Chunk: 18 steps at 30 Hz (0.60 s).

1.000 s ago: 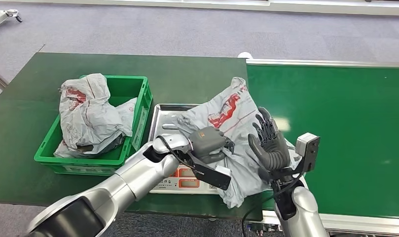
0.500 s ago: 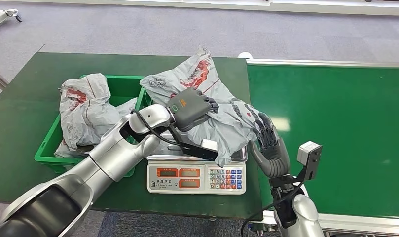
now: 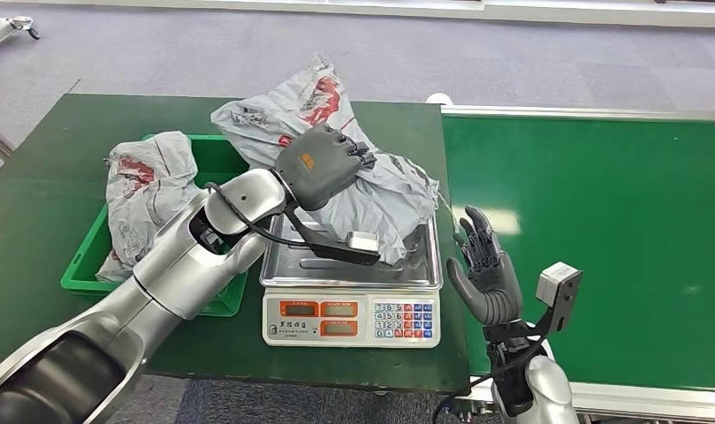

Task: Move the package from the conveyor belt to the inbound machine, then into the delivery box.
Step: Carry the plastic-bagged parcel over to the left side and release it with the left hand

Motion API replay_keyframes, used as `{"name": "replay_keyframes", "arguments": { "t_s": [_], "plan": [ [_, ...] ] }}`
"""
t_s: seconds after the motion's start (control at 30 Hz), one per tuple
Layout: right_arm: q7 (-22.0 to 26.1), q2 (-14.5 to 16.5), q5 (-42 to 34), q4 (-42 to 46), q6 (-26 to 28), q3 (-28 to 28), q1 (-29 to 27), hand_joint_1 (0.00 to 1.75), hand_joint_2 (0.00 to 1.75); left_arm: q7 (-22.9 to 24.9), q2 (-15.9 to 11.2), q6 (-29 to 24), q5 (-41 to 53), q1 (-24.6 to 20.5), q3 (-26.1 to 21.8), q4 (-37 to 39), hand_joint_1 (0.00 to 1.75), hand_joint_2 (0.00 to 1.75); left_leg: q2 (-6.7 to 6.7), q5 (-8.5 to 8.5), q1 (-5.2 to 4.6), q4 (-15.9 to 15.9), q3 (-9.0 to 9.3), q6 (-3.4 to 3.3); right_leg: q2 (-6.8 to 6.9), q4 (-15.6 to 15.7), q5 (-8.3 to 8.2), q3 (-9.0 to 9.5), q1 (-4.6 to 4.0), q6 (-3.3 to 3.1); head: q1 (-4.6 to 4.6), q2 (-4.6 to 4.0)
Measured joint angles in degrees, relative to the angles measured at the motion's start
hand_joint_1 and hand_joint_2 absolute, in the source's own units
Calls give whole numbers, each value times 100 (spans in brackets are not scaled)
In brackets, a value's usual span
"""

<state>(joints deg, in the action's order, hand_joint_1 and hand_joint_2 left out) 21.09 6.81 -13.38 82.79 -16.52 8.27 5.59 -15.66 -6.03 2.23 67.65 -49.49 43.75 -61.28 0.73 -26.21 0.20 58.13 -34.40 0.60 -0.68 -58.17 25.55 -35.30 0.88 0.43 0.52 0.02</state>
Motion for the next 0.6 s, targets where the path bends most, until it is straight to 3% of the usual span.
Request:
{"name": "replay_keyframes", "arguments": {
  "t_s": [0.17, 0.33, 0.4, 0.5, 0.6],
  "plan": [
    [16, 34, 36, 127, 0, -48, -121, 0, 175, 163, -202, 75, 158, 66, -223, -203, 175, 175, -2, 0, 0, -1, 0, 0, 0, 0, 0, 2, 2, 0, -1, 0],
    [15, 85, 153, 361, 31, -223, -343, 0, 175, 434, -609, -133, 302, 447, -839, -281, 175, 175, -8, -1, 0, -7, 2, 1, -10, -1, 1, 0, -2, -2, 1, 0],
    [12, 100, 308, 467, 104, -296, -457, 0, 175, 569, -775, -546, 338, 782, -1287, -288, 175, 175, -13, -4, 0, -16, 14, 6, -16, -1, 7, 5, 1, -10, 0, 0],
    [19, 117, 512, 557, 270, -407, -646, 0, 175, 714, -926, -1310, 415, 1474, -2335, -295, 175, 175, -39, -13, -1, -23, 27, 19, -41, -1, 12, 0, 1, -18, 2, 0],
    [38, 119, 560, 568, 333, -478, -731, 0, 175, 743, -1018, -1455, 501, 1878, -3102, -285, 175, 175, -41, -15, 0, -23, 22, 20, -45, -1, 15, -5, -3, -20, 2, 0]
  ]
}}
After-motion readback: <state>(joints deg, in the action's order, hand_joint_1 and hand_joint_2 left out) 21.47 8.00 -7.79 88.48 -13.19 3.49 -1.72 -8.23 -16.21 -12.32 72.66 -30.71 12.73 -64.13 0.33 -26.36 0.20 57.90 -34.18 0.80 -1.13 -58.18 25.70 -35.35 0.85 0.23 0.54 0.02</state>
